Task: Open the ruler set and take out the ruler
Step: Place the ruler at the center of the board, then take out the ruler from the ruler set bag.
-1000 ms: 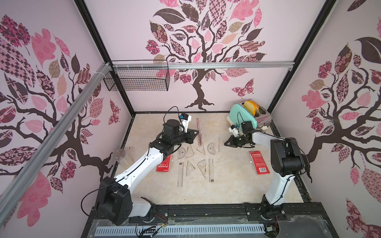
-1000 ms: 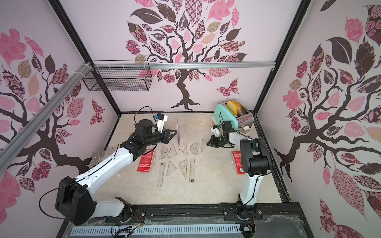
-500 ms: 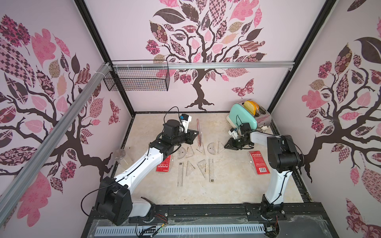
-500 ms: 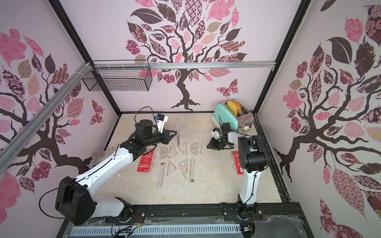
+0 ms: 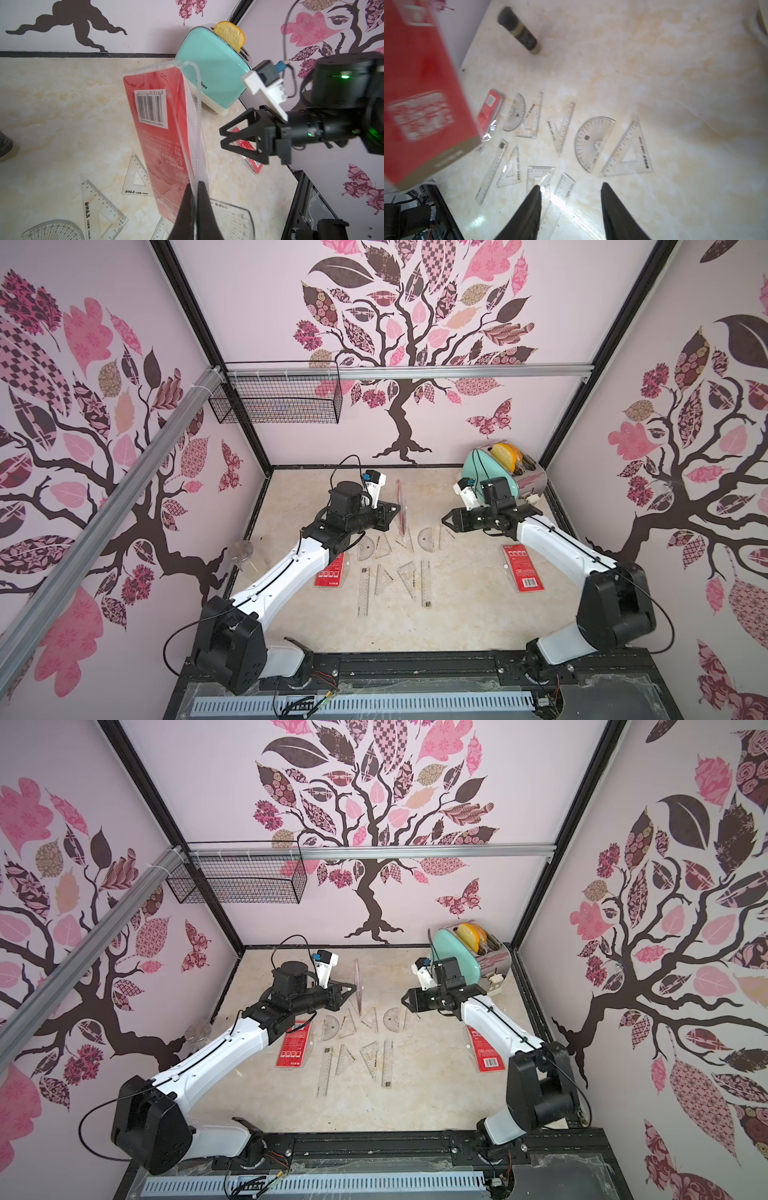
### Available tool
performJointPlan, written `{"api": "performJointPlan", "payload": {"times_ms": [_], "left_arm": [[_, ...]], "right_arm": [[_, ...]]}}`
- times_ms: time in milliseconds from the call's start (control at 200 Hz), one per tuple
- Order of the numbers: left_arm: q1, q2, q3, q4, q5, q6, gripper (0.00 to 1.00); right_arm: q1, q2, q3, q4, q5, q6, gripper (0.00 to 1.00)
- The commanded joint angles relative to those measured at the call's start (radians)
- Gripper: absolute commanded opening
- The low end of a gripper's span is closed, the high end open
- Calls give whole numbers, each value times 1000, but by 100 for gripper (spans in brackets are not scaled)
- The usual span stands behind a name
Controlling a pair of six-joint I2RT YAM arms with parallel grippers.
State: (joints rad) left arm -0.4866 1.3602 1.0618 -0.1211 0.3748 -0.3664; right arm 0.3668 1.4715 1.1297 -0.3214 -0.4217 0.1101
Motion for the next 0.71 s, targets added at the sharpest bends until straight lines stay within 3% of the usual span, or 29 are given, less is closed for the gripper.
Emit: {"api": "performJointPlan", "payload": {"times_ms": [0,220,700], "left_arm": [[5,0,14,22,-27,5,0],[4,5,21,35,-35,-9,0],[4,7,21,49,-33,-18,0]], "right_arm": [[79,-82,-19,44,76,37,50],[189,-164,-20,85,110,80,51],[325,-121,37,146,149,113,53]]}}
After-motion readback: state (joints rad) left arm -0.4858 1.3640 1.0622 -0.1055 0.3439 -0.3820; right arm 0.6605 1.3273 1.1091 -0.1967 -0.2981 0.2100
